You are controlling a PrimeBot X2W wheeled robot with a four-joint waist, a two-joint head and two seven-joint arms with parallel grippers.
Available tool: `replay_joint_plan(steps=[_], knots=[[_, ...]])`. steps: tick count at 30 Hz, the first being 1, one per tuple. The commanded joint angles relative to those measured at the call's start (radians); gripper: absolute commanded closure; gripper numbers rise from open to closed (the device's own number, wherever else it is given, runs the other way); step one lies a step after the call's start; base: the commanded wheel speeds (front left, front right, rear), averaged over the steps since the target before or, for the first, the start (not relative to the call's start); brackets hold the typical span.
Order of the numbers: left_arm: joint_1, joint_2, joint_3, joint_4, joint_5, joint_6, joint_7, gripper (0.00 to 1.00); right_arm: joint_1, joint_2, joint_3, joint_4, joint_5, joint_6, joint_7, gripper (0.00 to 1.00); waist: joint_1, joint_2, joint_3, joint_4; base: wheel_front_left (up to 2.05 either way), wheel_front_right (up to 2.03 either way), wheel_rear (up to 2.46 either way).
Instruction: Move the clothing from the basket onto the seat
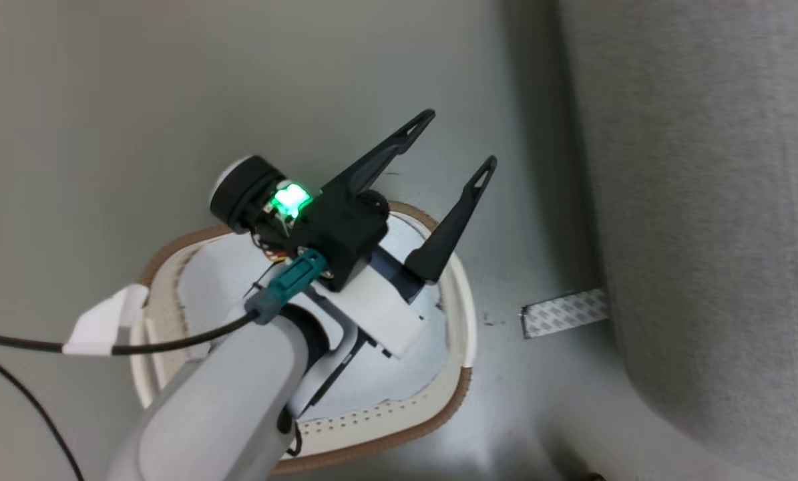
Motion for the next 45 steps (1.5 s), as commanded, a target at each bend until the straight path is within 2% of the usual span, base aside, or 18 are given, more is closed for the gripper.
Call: replay_joint_plan(steps=[1, 2, 4, 11, 14, 21, 28, 32, 41, 45], knots=[[0.013, 0.008, 0.003, 0.007, -0.018, 0.003, -0.01, 0.0, 0.011, 0.006, -0.009, 0.003, -0.013, -0.002, -0.007, 0.51, -0.0004, 0.0, -0.014, 0.019, 0.0, 0.0, 0.0], [0.019, 0.008, 0.004, 0.008, -0.022, 0.004, -0.015, 0.0, 0.017, 0.015, -0.019, 0.006, -0.021, -0.002, -0.01, 0.0, -0.0004, 0.0, -0.03, 0.018, 0.0, 0.0, 0.0], [0.033, 0.014, 0.004, 0.017, -0.023, 0.005, -0.023, 0.0, 0.038, 0.037, -0.022, -0.02, -0.032, -0.002, -0.014, 0.0, -0.0004, 0.0, -0.064, 0.014, 0.0, 0.0, 0.0], [0.099, 0.022, 0.036, 0.058, -0.072, 0.026, -0.066, 0.0, 0.24, 0.125, 0.072, -0.284, -0.069, -0.002, -0.013, 0.0, -0.0004, 0.0, -0.226, 0.004, 0.0, 0.0, 0.0], [0.151, 0.027, 0.063, 0.086, -0.095, 0.049, -0.096, 0.0, 0.337, 0.168, 0.118, -0.385, -0.058, -0.002, -0.013, 0.0, -0.0004, 0.0, -0.321, 0.012, 0.0, 0.0, 0.0], [0.311, 0.035, 0.14, 0.145, -0.151, 0.131, -0.183, 0.0, 0.54, 0.21, 0.248, -0.528, -0.052, -0.002, -0.013, 0.0, -0.0004, 0.0, -0.548, 0.056, 0.0, 0.0, 0.0], [0.494, 0.043, 0.215, 0.181, -0.217, 0.201, -0.282, 0.0, 0.711, 0.243, 0.352, -0.602, -0.047, -0.002, -0.013, 0.0, -0.0004, 0.0, -0.713, 0.105, 0.0, 0.0, 0.0], [0.584, 0.045, 0.249, 0.21, -0.233, 0.223, -0.324, 0.0, 0.819, 0.263, 0.399, -0.63, -0.051, -0.002, -0.013, 0.0, -0.0004, 0.0, -0.779, 0.138, 0.0, 0.0, 0.0], [0.72, 0.028, 0.308, 0.304, -0.248, 0.22, -0.366, 0.0, 1.043, 0.287, 0.508, -0.647, 0.002, -0.002, -0.013, 0.0, -0.0004, 0.0, -0.851, 0.171, 0.0, 0.0, 0.0], [0.752, 0.01, 0.354, 0.313, -0.219, 0.211, -0.367, 0.0, 1.106, 0.287, 0.577, -0.633, 0.055, -0.002, -0.013, 0.0, -0.0004, 0.0, -0.867, 0.182, 0.0, 0.0, 0.0]])
